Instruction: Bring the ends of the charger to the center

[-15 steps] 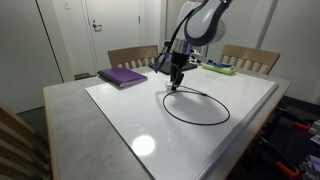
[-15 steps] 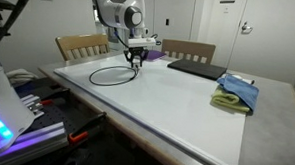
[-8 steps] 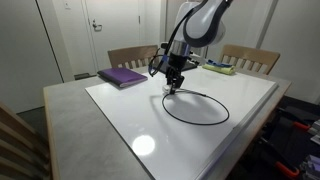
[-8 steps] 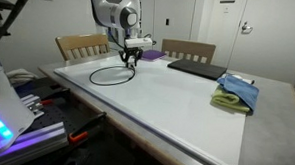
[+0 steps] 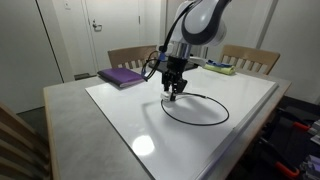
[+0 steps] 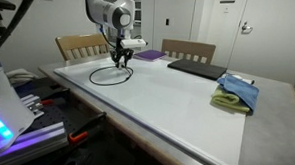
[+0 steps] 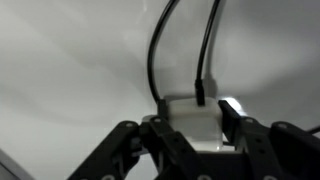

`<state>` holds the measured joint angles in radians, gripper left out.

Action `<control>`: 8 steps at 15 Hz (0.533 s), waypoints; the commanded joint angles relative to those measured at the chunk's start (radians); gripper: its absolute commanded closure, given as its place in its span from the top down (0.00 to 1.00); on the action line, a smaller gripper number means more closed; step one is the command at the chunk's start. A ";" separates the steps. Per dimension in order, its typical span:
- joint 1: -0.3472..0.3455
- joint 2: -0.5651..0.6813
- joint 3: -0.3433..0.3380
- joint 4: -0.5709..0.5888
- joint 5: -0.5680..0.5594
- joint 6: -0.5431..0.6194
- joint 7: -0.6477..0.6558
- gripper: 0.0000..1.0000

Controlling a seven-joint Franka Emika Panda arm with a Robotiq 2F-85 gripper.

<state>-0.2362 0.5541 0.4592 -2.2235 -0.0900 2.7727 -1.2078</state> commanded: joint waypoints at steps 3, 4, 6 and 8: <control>0.005 -0.058 -0.050 -0.077 -0.007 -0.029 -0.209 0.28; 0.007 -0.063 -0.057 -0.086 0.008 -0.018 -0.219 0.28; 0.006 -0.069 -0.060 -0.098 0.041 -0.002 -0.220 0.28; 0.011 -0.072 -0.064 -0.103 0.058 0.000 -0.217 0.28</control>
<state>-0.2376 0.5105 0.4148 -2.2853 -0.0669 2.7541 -1.3939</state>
